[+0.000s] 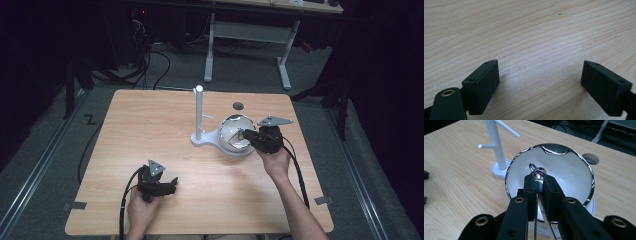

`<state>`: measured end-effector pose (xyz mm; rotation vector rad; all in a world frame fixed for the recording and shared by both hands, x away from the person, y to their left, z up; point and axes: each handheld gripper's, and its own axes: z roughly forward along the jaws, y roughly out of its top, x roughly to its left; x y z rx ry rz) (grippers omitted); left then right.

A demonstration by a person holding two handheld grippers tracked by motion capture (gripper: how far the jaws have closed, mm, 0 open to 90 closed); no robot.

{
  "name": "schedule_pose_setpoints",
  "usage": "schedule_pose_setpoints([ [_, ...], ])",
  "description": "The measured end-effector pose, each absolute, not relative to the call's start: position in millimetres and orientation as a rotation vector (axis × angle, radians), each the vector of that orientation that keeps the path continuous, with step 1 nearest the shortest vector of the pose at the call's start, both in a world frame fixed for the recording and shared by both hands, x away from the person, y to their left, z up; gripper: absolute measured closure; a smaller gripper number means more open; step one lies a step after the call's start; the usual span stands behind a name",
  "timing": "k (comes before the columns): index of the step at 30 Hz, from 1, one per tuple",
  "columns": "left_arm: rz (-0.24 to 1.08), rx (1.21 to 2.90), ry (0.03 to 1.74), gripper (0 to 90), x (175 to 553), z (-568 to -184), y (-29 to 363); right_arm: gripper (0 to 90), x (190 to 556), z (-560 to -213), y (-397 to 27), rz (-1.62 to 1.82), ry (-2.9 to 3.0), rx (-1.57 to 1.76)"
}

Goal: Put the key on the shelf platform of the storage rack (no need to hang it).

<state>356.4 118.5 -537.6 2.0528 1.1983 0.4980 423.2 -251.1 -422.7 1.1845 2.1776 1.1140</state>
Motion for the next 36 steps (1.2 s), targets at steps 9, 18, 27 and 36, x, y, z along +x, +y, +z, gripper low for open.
schedule_pose_setpoints([
  [9, 0.498, 2.053, 1.198, 15.8, 356.9, -537.6, 118.7, 82.2, 431.4, -431.4, -248.8, 1.108, 2.196, 1.216],
  [18, 0.496, 2.055, 1.198, 15.7, 357.2, -537.4, 118.8, 82.2, 442.3, -440.2, -249.7, 1.101, 2.196, 1.27],
  [27, 0.499, 2.053, 1.199, 15.8, 357.8, -537.5, 118.8, 82.1, 453.9, -450.4, -250.8, 1.064, 2.174, 1.337],
  [36, 0.499, 2.053, 1.199, 15.8, 358.1, -537.5, 118.9, 82.1, 464.5, -458.9, -249.9, 1.02, 2.163, 1.378],
])
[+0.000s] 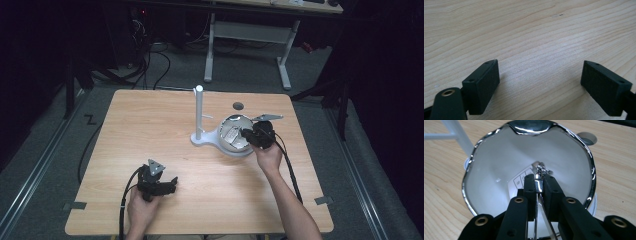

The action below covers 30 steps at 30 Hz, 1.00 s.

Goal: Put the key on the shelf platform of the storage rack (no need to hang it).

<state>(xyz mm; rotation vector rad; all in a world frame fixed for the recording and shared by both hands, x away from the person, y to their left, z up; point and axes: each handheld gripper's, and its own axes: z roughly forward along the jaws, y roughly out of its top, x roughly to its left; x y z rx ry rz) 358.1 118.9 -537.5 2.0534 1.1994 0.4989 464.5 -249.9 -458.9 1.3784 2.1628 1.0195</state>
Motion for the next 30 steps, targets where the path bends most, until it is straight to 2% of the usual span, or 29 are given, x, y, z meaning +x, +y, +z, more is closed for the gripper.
schedule_pose_setpoints([
  [15, 0.499, 2.053, 1.2, 15.9, 358.1, -537.5, 118.9, 80.8, 484.6, -461.2, -239.0, 0.963, 2.201, 1.41],
  [22, 0.499, 2.053, 1.2, 15.9, 358.1, -537.5, 118.9, 62.0, 478.4, -457.7, -242.0, 1.026, 2.181, 1.385],
  [30, 0.499, 2.053, 1.2, 15.9, 358.1, -537.5, 118.9, 57.0, 462.9, -444.9, -250.5, 1.043, 2.177, 1.341],
])
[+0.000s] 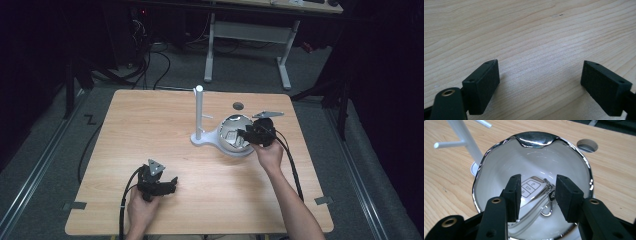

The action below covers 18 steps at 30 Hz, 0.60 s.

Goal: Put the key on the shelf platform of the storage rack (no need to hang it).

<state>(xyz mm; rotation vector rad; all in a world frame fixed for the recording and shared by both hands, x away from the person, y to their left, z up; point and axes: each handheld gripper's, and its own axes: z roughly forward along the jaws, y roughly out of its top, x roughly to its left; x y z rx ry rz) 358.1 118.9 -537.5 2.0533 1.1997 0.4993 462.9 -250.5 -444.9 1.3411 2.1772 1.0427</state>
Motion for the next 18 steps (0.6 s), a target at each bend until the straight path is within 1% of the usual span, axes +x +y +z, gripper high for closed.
schedule_pose_setpoints([
  [7, 0.499, 2.054, 1.2, 15.9, 358.1, -537.5, 118.9, 54.3, 450.8, -438.3, -259.2, 1.028, 2.183, 1.324],
  [14, 0.5, 2.053, 1.2, 15.9, 358.1, -537.5, 118.8, 54.4, 440.6, -439.2, -267.4, 0.998, 2.159, 1.344],
  [18, 0.499, 2.053, 1.2, 15.9, 358.0, -537.5, 118.8, 54.2, 435.4, -433.9, -271.6, 1.0, 2.146, 1.341],
])
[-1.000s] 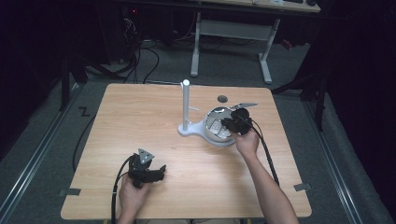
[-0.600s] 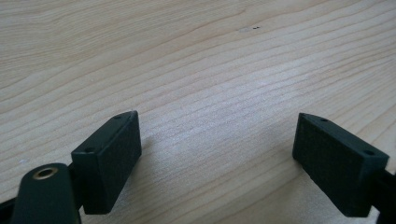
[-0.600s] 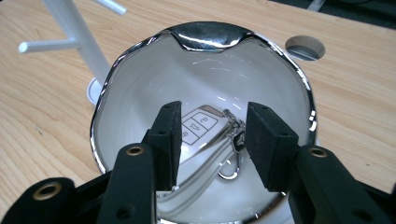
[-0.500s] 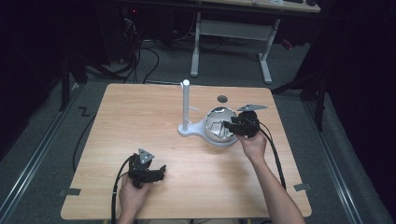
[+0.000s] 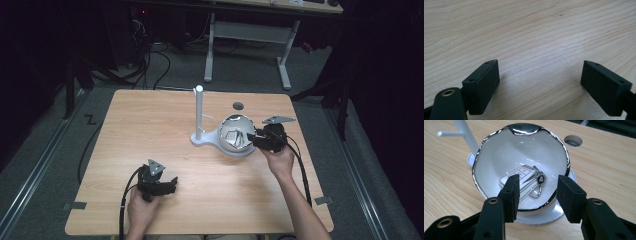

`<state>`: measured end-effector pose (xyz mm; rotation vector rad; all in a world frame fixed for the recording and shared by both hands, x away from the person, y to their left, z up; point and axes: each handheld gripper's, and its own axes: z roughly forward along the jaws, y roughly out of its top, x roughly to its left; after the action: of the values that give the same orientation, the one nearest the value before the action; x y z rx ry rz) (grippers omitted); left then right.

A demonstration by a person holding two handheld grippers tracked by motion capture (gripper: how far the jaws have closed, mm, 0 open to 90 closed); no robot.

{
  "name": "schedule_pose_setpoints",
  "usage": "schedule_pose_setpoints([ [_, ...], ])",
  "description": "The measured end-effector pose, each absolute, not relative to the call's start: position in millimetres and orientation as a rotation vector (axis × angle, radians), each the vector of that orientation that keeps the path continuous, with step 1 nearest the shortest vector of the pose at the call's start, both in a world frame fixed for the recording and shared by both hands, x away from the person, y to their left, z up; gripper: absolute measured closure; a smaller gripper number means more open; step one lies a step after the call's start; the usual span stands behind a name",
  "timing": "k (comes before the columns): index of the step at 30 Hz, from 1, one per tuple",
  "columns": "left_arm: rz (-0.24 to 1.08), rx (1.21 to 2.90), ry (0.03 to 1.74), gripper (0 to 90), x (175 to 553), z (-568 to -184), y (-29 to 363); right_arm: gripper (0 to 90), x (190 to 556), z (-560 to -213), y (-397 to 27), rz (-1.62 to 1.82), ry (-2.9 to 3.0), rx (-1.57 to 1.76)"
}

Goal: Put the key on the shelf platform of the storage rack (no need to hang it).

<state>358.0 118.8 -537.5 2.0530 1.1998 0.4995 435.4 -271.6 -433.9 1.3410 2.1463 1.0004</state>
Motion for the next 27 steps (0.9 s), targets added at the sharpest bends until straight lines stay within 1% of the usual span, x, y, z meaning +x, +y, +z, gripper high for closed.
schedule_pose_setpoints([
  [6, 0.499, 2.054, 1.199, 15.9, 358.0, -537.5, 118.8, 53.0, 430.1, -429.7, -278.3, 1.008, 2.137, 1.351],
  [15, 0.5, 2.054, 1.199, 15.9, 357.9, -537.5, 118.8, 53.2, 413.0, -434.1, -297.7, 1.049, 2.077, 1.382],
  [22, 0.5, 2.054, 1.199, 15.9, 357.9, -537.5, 118.7, 53.1, 404.0, -428.4, -304.9, 1.068, 2.048, 1.382],
  [26, 0.501, 2.054, 1.199, 15.9, 357.8, -537.5, 118.7, 53.0, 399.1, -432.7, -310.5, 1.074, 2.037, 1.397],
  [27, 0.501, 2.054, 1.199, 15.9, 357.8, -537.5, 118.7, 51.8, 396.3, -434.6, -314.1, 1.069, 2.028, 1.415],
])
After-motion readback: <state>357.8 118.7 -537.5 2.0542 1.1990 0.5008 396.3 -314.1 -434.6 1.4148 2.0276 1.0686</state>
